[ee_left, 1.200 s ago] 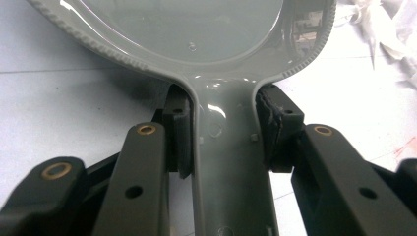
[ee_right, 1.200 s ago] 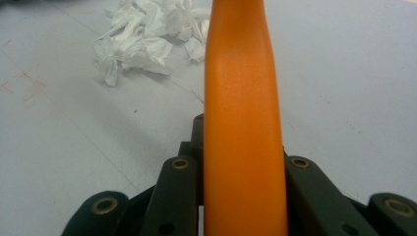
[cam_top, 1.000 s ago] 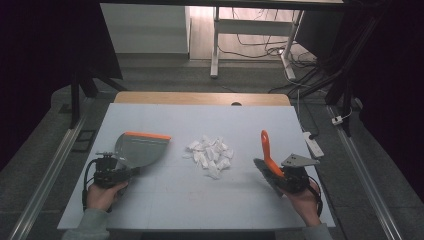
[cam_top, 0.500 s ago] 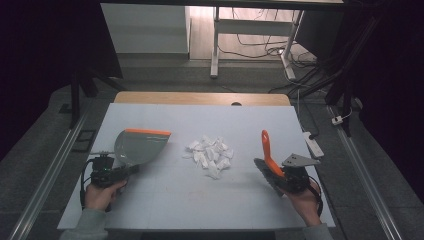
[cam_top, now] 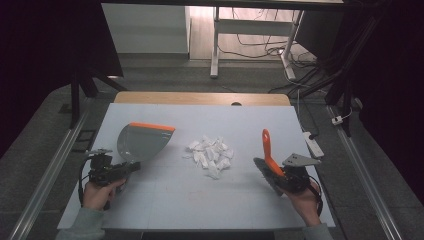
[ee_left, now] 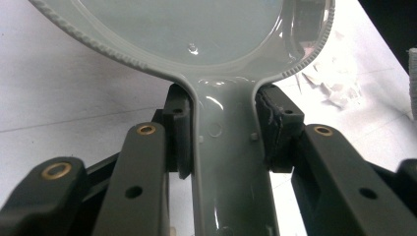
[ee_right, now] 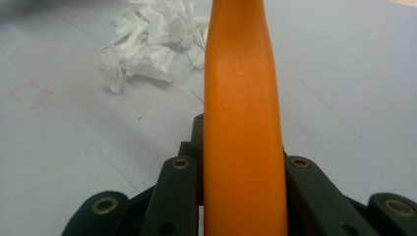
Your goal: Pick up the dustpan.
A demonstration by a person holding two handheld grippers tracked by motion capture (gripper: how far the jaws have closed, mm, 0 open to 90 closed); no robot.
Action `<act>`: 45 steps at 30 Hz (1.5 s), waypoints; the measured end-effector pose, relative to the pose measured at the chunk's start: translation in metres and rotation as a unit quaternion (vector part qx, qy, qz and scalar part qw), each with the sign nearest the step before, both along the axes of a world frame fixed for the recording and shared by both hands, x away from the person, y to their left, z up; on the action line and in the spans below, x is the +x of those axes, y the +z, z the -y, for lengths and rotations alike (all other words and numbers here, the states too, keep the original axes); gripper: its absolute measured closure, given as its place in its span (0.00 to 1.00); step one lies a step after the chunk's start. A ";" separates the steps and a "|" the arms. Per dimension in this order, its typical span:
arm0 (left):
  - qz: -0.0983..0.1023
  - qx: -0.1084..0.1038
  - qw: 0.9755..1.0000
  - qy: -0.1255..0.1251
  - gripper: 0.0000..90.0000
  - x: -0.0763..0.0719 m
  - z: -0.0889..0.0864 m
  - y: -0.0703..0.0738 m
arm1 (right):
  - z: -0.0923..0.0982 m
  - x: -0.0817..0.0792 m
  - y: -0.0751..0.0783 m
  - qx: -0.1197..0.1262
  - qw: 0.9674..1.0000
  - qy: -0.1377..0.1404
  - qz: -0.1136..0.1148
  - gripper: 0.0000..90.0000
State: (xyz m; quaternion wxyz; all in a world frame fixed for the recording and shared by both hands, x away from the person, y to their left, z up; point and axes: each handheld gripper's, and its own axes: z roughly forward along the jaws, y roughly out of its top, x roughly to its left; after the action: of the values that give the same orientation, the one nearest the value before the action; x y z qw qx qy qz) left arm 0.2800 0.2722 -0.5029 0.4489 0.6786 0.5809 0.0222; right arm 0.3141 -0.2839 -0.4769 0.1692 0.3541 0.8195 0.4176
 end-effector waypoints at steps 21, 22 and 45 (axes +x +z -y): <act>0.060 0.032 0.996 -0.058 0.69 -0.006 0.007 0.015 | -0.007 -0.003 0.003 0.007 1.000 -0.004 0.007 0.85; 0.063 0.033 0.996 -0.061 0.69 -0.007 0.008 0.016 | -0.007 -0.004 0.003 0.008 1.000 -0.004 0.008 0.85; 0.090 0.056 0.985 -0.134 0.69 -0.017 0.020 0.025 | -0.015 -0.003 0.007 0.015 1.000 0.006 0.015 0.85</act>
State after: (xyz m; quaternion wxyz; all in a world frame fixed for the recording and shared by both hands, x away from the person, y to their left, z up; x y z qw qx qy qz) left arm 0.2631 0.2526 -0.4778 0.4599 0.7695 0.4396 0.0551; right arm 0.3111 -0.2688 -0.4701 0.1739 0.3456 0.8123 0.4365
